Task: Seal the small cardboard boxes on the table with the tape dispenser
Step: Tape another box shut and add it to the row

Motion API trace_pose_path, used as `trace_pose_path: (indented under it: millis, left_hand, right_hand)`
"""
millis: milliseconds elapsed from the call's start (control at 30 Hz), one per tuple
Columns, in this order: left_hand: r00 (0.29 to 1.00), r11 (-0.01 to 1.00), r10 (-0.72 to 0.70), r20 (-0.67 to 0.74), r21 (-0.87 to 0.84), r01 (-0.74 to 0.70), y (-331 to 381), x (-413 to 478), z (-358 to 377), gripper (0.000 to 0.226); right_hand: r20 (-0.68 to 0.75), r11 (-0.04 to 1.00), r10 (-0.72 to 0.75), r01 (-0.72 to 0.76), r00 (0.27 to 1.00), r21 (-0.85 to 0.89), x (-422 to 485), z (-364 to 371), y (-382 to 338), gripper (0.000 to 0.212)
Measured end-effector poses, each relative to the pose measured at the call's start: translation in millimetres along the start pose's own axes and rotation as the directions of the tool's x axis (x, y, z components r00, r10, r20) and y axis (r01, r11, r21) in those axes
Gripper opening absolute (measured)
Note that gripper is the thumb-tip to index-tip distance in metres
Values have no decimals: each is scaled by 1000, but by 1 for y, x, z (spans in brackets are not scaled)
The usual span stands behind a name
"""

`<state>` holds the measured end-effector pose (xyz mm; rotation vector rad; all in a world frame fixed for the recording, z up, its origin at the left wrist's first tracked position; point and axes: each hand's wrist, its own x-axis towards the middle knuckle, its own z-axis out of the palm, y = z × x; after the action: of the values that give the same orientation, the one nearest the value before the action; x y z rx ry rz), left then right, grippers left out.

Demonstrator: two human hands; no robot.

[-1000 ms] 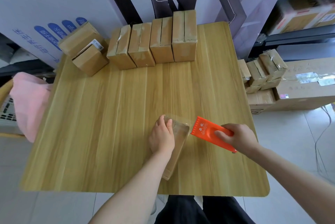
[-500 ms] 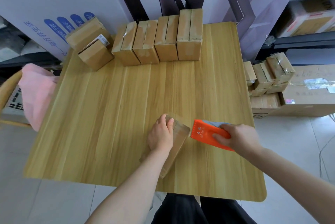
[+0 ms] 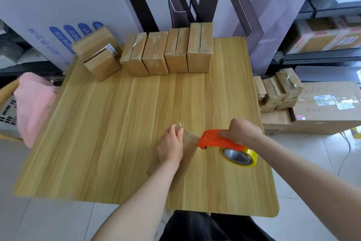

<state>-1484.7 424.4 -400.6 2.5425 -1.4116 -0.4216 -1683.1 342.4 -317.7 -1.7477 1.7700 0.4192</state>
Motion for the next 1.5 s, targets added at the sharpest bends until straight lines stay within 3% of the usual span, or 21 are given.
trace_pose_path:
  millis: [133,200,300,400,633,733,800,900,1000,1133,1233,1300,1333,1400,1500]
  left_hand:
    - [1000,1000,-1,-9,-6,0,0,0,1,50]
    - [1000,1000,11,-15,-5,-11,0,-1,0,50]
    - [999,999,34,-20,-16,-34,-1,-1,0,49]
    - [998,999,52,-16,-10,-52,-2,-2,-1,47]
    - [998,999,48,-31,-6,-48,-1,-3,-3,44]
    - [998,999,47,-29,-8,-47,0,-3,-4,45]
    - [998,998,53,-42,-12,-53,-1,-3,-3,46]
    - [998,999,31,-52,10,-30,-1,-1,1,47]
    - [998,1000,17,-55,18,-16,1,-1,1,47]
    - [997,999,4,-81,-47,-7,1,-3,2,48]
    - [991,979,-122,-48,-169,112,8,-4,1,46]
    - [957,887,-284,63,-361,287,16,0,-1,43]
    - [922,790,-359,145,-479,383,20,3,-2,42]
    - [827,520,-460,324,-657,546,30,7,-5,40]
    - [668,57,-478,570,-739,671,38,5,-9,40]
  right_hand:
    - [147,982,40,-67,988,179,10,-5,1,46]
    - [143,986,43,-65,989,155,9,-6,-1,46]
    - [-32,992,-45,41,998,-116,7,-10,-8,43]
    - [-167,915,-242,167,956,-368,0,-15,-22,36]
    - [-163,632,-512,242,844,-736,-27,-13,-53,29]
    - [-125,551,-493,197,861,-811,-30,-2,-64,22]
    - [-46,497,-397,173,917,-850,-24,5,-49,4]
    - [-125,682,-210,54,970,-730,-10,5,-2,8]
    - [-226,826,-140,-11,964,-563,-1,2,22,34]
    - [-323,902,-201,46,925,-429,0,4,6,43]
    - [-359,935,-214,84,909,-344,-3,2,-8,46]
    - [-390,950,-210,93,896,-298,-6,2,-12,48]
    - [-410,960,-196,89,891,-266,-7,1,-12,49]
    - [-446,982,-144,73,883,-173,-10,-2,-10,49]
    - [-495,994,-11,64,869,90,-12,-8,-9,54]
